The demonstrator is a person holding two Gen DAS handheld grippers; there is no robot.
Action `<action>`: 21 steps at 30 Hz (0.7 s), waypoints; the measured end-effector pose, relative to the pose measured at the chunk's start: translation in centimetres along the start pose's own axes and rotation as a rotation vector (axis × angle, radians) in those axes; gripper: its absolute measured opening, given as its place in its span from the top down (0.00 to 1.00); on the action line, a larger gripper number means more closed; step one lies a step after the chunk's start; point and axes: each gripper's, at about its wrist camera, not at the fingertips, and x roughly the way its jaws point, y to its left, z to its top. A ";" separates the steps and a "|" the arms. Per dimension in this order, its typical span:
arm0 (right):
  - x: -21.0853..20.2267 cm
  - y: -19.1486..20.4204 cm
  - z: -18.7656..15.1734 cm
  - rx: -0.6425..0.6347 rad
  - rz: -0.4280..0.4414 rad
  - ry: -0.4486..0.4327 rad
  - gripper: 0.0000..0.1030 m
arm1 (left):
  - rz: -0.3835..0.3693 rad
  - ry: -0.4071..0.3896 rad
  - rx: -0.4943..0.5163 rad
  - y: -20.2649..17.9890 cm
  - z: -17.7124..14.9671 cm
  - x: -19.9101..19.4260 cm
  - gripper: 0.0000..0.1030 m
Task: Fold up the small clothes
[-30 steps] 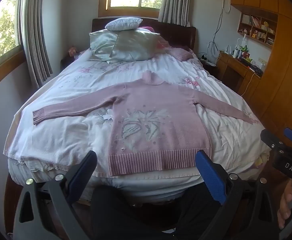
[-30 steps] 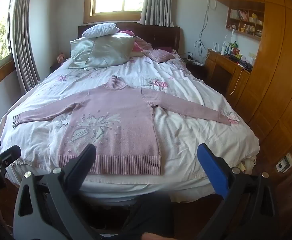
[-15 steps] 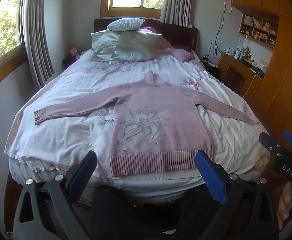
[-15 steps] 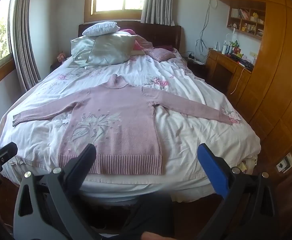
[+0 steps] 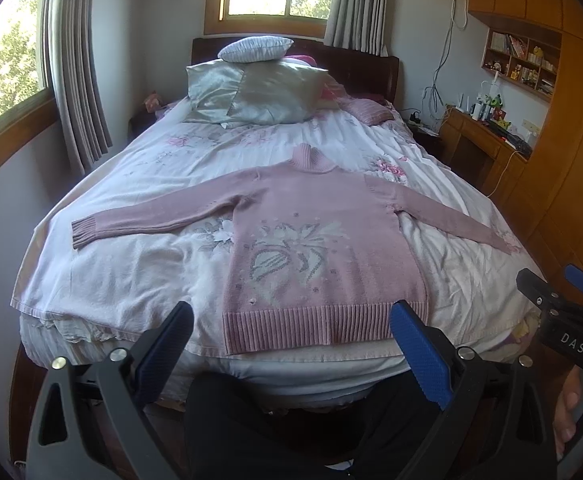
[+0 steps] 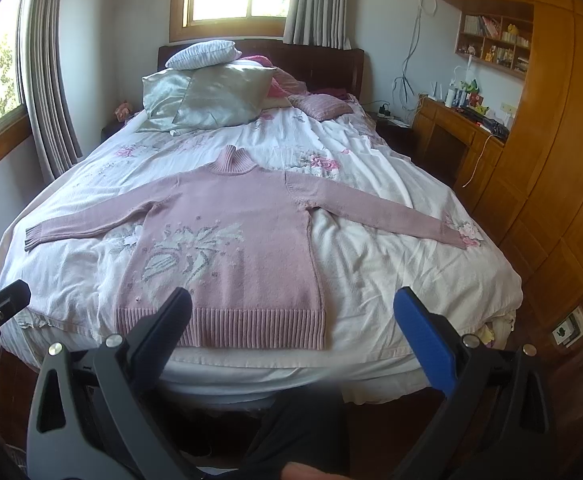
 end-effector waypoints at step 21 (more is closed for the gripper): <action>0.2 -0.3 0.5 -0.001 0.002 -0.001 0.02 | 0.014 -0.014 -0.001 0.2 0.4 -0.2 0.04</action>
